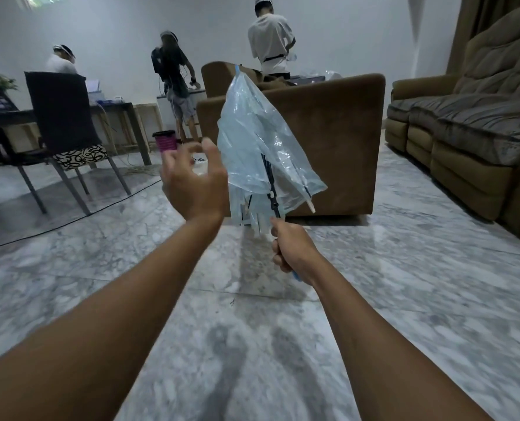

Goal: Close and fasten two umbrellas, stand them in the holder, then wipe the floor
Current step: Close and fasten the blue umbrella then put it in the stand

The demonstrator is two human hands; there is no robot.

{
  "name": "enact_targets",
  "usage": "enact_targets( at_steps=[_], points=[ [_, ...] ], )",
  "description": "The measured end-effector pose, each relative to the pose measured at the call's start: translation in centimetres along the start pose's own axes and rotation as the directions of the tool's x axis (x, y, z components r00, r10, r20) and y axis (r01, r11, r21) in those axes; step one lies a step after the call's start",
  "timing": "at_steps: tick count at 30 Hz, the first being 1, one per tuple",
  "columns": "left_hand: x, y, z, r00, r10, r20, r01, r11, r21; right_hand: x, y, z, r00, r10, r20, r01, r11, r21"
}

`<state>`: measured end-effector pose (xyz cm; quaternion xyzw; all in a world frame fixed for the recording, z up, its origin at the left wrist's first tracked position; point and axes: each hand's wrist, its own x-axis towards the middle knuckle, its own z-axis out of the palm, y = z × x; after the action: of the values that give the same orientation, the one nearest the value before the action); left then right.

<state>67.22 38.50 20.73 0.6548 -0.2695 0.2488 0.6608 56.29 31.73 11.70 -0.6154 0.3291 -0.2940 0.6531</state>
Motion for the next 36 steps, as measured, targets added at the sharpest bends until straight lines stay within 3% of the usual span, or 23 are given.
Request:
enact_targets(
  at_steps=[2, 4, 7, 10, 12, 17, 21, 23, 25, 26, 28, 29, 30, 31, 32, 34, 36],
  points=[
    [4.0, 2.0, 2.2, 0.985, -0.175, 0.009, 0.175, 0.984, -0.025, -0.3, -0.2, 0.0, 1.0, -0.002, 0.009, 0.002, 1.0, -0.015],
    [6.8, 3.2, 4.1, 0.915, -0.343, 0.209, 0.348, 0.937, 0.018, -0.5, -0.4, 0.0, 1.0, -0.003, 0.026, 0.004, 1.0, -0.017],
    [7.8, 3.3, 5.8, 0.688, -0.521, 0.506, 0.521, 0.839, 0.156, -0.9, -0.7, 0.1, 0.998, -0.012, 0.061, 0.012, 1.0, -0.009],
    [6.7, 2.7, 6.1, 0.464, -0.518, 0.718, 0.556, 0.802, 0.22, -1.2, -0.8, 0.2, 0.995, -0.03, 0.094, 0.033, 0.999, -0.032],
    [6.2, 1.9, 6.0, 0.414, -0.51, 0.754, 0.599, 0.776, 0.196, -1.2, -0.6, 0.2, 0.993, -0.042, 0.109, 0.047, 0.998, -0.046],
    [5.9, 0.4, 5.4, 0.382, -0.521, 0.763, 0.546, 0.794, 0.268, -1.0, 0.4, 0.0, 0.987, -0.043, 0.153, 0.055, 0.996, -0.072],
    [5.9, -1.5, 5.9, 0.477, -0.481, 0.736, 0.488, 0.841, 0.234, -0.4, 0.6, -0.6, 0.984, 0.001, 0.176, 0.02, 0.993, -0.118],
    [6.0, -2.2, 5.9, 0.531, -0.443, 0.722, 0.483, 0.858, 0.171, 0.1, 0.6, -1.2, 0.995, -0.033, 0.099, 0.047, 0.99, -0.135],
    [6.3, -2.6, 5.9, 0.568, -0.425, 0.705, 0.491, 0.862, 0.125, 0.1, 0.8, -2.1, 0.976, -0.174, -0.133, 0.126, 0.943, -0.308],
    [6.5, -2.7, 6.0, 0.58, -0.413, 0.702, 0.487, 0.867, 0.107, -0.1, 0.8, -2.6, 0.915, -0.286, -0.284, 0.155, 0.901, -0.406],
    [6.5, -2.5, 5.8, 0.612, -0.37, 0.699, 0.451, 0.889, 0.077, -0.6, -0.2, -3.3, 0.675, -0.529, -0.514, 0.239, 0.816, -0.526],
    [6.2, -2.2, 5.6, 0.627, -0.346, 0.698, 0.429, 0.901, 0.061, -1.0, -1.4, -3.4, 0.558, -0.621, -0.551, 0.296, 0.769, -0.567],
    [5.7, -1.9, 5.4, 0.633, -0.316, 0.707, 0.405, 0.913, 0.046, -1.1, -3.0, -3.5, 0.488, -0.677, -0.551, 0.352, 0.73, -0.586],
    [5.1, -1.6, 5.1, 0.633, -0.291, 0.717, 0.388, 0.921, 0.032, -0.9, -4.7, -3.6, 0.472, -0.7, -0.536, 0.405, 0.712, -0.574],
    [4.4, -1.4, 5.0, 0.633, -0.266, 0.727, 0.379, 0.925, 0.008, -0.3, -6.5, -3.7, 0.503, -0.692, -0.518, 0.445, 0.721, -0.531],
    [2.9, -1.0, 4.8, 0.626, -0.233, 0.744, 0.388, 0.921, -0.038, 1.0, -10.1, -4.0, 0.661, -0.604, -0.446, 0.471, 0.796, -0.379],
    [1.7, -0.6, 4.7, 0.609, -0.204, 0.767, 0.388, 0.92, -0.063, 2.1, -13.2, -4.5, 0.815, -0.496, -0.299, 0.409, 0.858, -0.309]
  ],
)
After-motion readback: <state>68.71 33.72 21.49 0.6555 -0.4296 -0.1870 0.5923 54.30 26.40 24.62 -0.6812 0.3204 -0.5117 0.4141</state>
